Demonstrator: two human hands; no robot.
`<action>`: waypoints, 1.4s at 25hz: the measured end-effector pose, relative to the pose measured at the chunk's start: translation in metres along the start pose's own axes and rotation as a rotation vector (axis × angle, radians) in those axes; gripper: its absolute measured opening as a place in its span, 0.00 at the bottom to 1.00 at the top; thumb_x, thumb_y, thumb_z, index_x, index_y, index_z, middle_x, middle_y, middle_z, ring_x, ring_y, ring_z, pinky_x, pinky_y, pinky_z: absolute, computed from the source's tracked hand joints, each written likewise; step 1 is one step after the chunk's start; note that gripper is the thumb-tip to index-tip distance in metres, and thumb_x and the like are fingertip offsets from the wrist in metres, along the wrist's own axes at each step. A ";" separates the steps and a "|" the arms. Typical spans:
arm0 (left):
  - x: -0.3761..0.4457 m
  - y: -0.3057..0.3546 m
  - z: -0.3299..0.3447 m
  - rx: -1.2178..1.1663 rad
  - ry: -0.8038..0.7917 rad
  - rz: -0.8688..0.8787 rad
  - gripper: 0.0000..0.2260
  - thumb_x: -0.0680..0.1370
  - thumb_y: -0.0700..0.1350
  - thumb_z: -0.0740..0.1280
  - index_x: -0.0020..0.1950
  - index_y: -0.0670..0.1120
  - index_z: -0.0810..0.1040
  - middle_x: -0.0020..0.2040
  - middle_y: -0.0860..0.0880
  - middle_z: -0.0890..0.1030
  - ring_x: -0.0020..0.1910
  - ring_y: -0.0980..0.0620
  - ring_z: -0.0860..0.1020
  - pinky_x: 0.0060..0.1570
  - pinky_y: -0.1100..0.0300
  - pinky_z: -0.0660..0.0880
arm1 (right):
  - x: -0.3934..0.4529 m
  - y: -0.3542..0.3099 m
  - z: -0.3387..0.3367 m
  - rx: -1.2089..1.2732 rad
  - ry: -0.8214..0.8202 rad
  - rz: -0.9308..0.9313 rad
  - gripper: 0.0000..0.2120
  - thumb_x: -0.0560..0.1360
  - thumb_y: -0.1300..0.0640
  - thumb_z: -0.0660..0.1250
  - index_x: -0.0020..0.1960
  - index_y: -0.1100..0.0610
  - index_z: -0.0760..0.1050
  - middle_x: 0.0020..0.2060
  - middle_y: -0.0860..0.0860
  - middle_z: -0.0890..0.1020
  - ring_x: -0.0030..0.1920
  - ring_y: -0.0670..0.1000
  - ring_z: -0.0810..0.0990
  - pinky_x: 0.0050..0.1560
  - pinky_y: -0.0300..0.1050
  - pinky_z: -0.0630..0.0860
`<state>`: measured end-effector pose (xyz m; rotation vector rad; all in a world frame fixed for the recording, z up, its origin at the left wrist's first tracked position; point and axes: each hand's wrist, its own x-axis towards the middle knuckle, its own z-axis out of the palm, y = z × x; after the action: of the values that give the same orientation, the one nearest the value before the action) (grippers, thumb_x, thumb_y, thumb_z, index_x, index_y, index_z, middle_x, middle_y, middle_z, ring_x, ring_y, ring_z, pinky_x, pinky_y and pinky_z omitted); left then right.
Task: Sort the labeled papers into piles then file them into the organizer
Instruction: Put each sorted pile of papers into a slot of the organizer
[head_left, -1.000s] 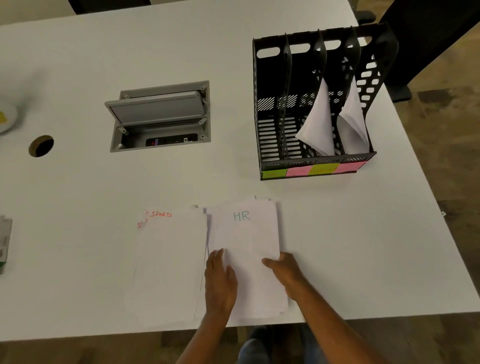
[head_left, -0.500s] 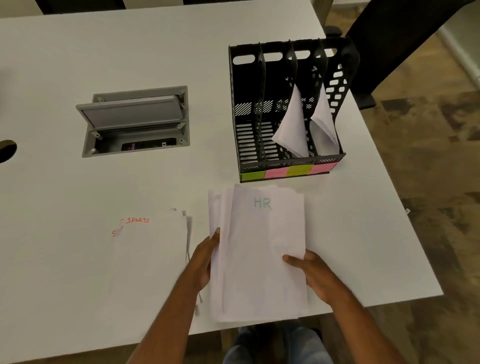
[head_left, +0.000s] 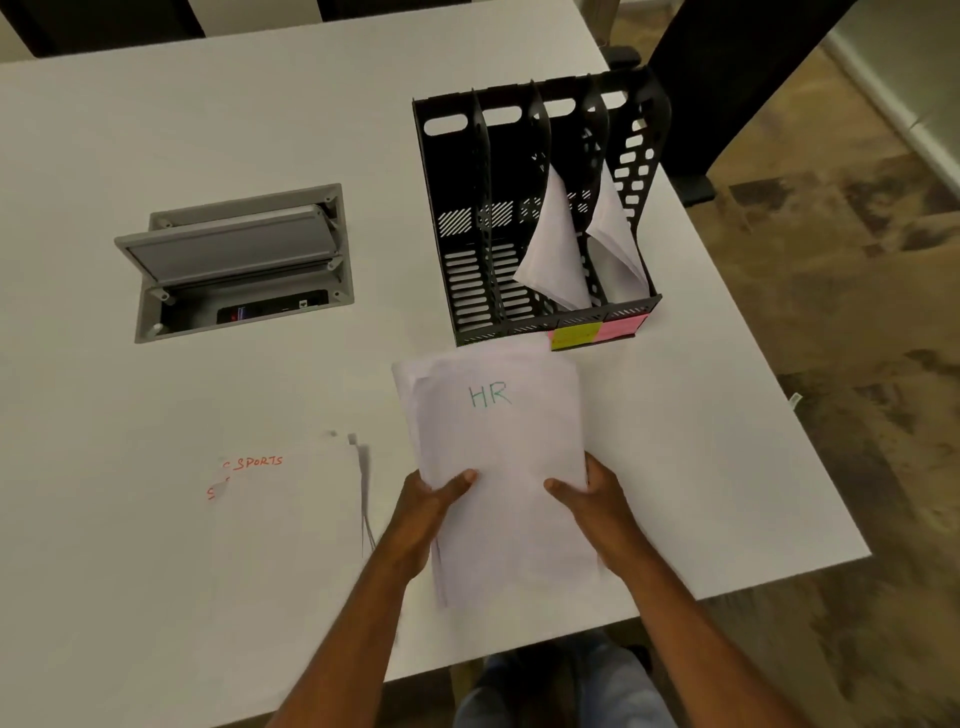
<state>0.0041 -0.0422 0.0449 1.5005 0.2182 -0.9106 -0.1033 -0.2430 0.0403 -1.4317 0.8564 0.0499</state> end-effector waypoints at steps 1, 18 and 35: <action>-0.001 0.008 0.001 0.023 0.018 0.039 0.24 0.72 0.48 0.78 0.65 0.44 0.79 0.55 0.45 0.86 0.52 0.45 0.85 0.51 0.49 0.82 | -0.004 -0.009 -0.003 0.038 0.012 -0.028 0.18 0.75 0.63 0.73 0.60 0.46 0.77 0.52 0.43 0.84 0.52 0.42 0.83 0.46 0.33 0.79; -0.010 0.016 0.025 0.161 0.054 0.336 0.20 0.77 0.41 0.72 0.50 0.71 0.82 0.47 0.65 0.85 0.48 0.63 0.83 0.44 0.71 0.78 | -0.025 -0.032 -0.027 0.023 0.068 -0.357 0.15 0.74 0.58 0.75 0.52 0.37 0.83 0.47 0.40 0.86 0.49 0.41 0.84 0.46 0.30 0.77; 0.006 -0.002 0.029 0.161 0.001 0.243 0.22 0.75 0.48 0.72 0.57 0.75 0.75 0.54 0.67 0.82 0.55 0.65 0.80 0.52 0.65 0.79 | -0.007 -0.004 -0.026 -0.023 0.138 -0.115 0.18 0.76 0.55 0.73 0.46 0.29 0.81 0.43 0.34 0.85 0.48 0.37 0.82 0.41 0.26 0.75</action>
<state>-0.0047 -0.0708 0.0435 1.6346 -0.0379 -0.7459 -0.1191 -0.2629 0.0497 -1.5168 0.8871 -0.1279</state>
